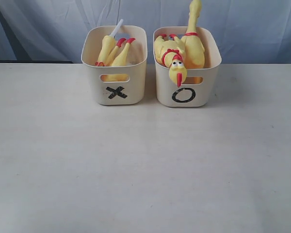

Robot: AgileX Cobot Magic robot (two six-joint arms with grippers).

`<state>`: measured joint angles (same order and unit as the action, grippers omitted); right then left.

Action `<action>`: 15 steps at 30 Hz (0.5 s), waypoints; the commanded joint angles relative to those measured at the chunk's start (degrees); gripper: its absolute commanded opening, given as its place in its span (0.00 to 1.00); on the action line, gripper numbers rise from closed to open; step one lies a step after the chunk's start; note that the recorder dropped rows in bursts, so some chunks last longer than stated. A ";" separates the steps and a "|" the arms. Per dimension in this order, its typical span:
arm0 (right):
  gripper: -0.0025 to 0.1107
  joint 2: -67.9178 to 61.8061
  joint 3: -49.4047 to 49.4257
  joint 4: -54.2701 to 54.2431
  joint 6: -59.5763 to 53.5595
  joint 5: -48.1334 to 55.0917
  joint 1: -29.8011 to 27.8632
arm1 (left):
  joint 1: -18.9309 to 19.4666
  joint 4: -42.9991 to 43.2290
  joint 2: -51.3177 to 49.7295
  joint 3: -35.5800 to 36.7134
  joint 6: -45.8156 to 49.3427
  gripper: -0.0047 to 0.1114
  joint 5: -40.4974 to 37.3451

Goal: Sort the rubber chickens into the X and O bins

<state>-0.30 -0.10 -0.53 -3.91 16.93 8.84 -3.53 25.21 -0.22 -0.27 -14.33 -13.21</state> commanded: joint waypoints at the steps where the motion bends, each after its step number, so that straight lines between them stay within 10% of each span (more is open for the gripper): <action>1: 0.01 0.30 0.10 0.01 0.01 -0.79 -0.16 | 0.27 -11.28 0.22 0.27 0.01 0.04 -0.90; 6: 0.01 0.30 0.10 0.01 0.01 -0.79 -0.16 | 0.27 -26.23 0.22 0.27 0.01 0.04 -0.02; 15: 0.01 0.30 0.10 0.01 0.01 -0.79 -0.16 | 0.27 -24.90 0.22 0.27 0.01 0.04 -0.02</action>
<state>-0.30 -0.10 -0.57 -3.91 16.93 8.84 -3.53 0.00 -0.22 -0.27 -14.29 -13.60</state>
